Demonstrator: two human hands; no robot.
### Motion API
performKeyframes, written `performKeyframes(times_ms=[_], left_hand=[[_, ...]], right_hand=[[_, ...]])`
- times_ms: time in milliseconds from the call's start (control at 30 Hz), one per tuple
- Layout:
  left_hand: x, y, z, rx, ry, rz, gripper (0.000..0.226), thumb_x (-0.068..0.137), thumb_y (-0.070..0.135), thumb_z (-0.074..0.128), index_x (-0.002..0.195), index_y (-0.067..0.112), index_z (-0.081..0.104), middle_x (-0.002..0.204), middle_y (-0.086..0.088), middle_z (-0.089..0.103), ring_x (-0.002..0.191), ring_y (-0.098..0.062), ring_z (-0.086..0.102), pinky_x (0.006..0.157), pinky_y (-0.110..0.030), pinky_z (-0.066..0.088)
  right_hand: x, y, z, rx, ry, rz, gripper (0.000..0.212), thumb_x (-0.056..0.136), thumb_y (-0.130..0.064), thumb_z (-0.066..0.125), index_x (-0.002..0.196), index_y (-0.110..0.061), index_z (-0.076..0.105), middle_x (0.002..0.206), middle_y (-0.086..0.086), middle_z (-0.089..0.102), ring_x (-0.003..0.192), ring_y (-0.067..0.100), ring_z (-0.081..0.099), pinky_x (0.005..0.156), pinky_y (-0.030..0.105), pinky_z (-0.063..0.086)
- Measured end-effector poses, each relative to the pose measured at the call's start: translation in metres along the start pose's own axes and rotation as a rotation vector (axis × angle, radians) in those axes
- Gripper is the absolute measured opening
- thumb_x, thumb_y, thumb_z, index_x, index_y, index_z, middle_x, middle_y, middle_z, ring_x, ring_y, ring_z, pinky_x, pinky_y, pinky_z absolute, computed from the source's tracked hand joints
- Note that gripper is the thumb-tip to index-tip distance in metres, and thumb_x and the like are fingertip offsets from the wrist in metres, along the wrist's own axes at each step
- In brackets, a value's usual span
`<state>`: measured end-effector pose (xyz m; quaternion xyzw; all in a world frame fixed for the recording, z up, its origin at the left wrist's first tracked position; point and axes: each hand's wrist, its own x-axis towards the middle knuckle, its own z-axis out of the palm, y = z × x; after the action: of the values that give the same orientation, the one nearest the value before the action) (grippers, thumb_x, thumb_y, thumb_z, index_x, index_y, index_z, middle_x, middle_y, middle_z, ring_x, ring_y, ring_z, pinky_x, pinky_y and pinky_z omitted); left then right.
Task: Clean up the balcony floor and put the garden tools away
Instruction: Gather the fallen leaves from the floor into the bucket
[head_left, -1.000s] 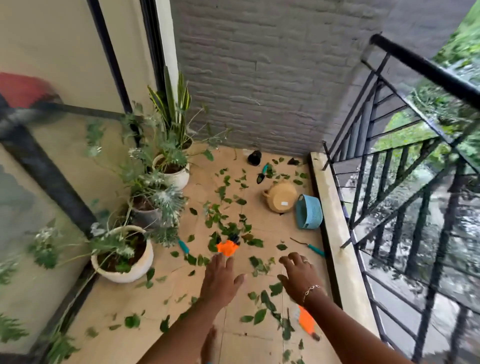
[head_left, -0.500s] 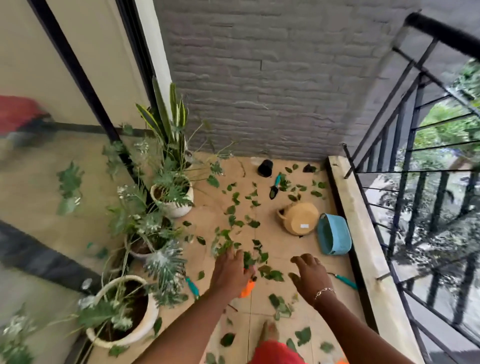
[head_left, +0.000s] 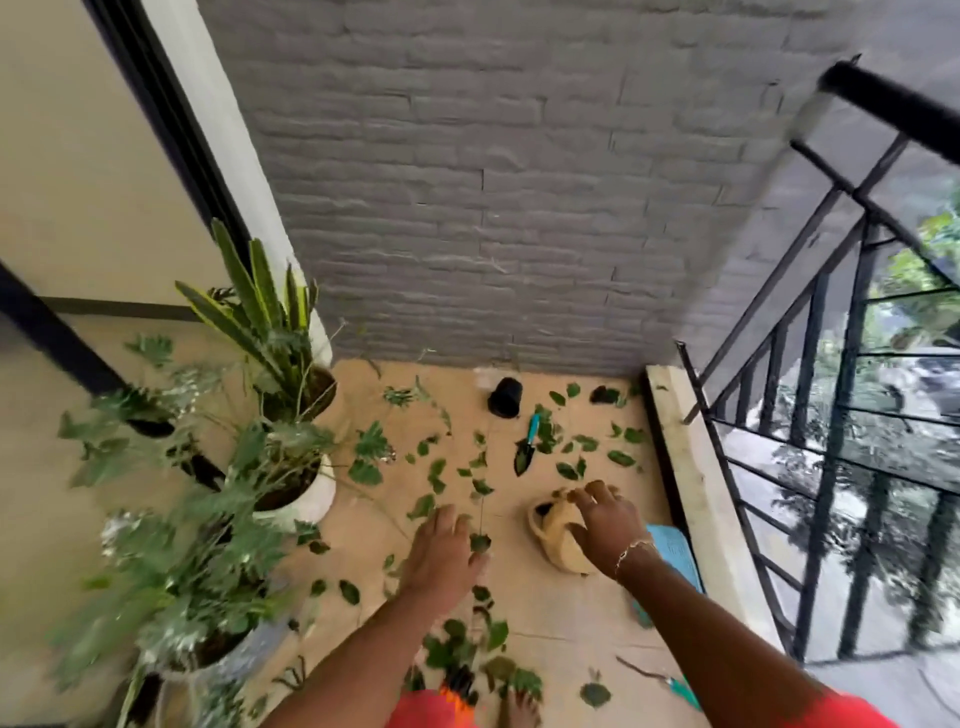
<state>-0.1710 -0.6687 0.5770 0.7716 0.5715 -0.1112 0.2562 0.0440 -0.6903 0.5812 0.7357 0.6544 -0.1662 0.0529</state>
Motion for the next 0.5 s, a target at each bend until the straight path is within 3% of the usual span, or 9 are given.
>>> performKeyframes(times_ms=[500], left_hand=[[0.236, -0.003, -0.087, -0.064, 0.001, 0.048, 0.058, 0.1, 0.046, 0.031, 0.147, 0.012, 0.028, 0.155, -0.009, 0.019, 0.141, -0.024, 0.02, 0.114, -0.03, 0.022]], right_hand=[[0.207, 0.052, -0.056, -0.012, -0.025, 0.149, 0.046, 0.094, -0.037, 0.045, 0.136, -0.021, 0.039, 0.137, 0.006, 0.038, 0.117, 0.029, 0.048, 0.091, 0.032, 0.042]])
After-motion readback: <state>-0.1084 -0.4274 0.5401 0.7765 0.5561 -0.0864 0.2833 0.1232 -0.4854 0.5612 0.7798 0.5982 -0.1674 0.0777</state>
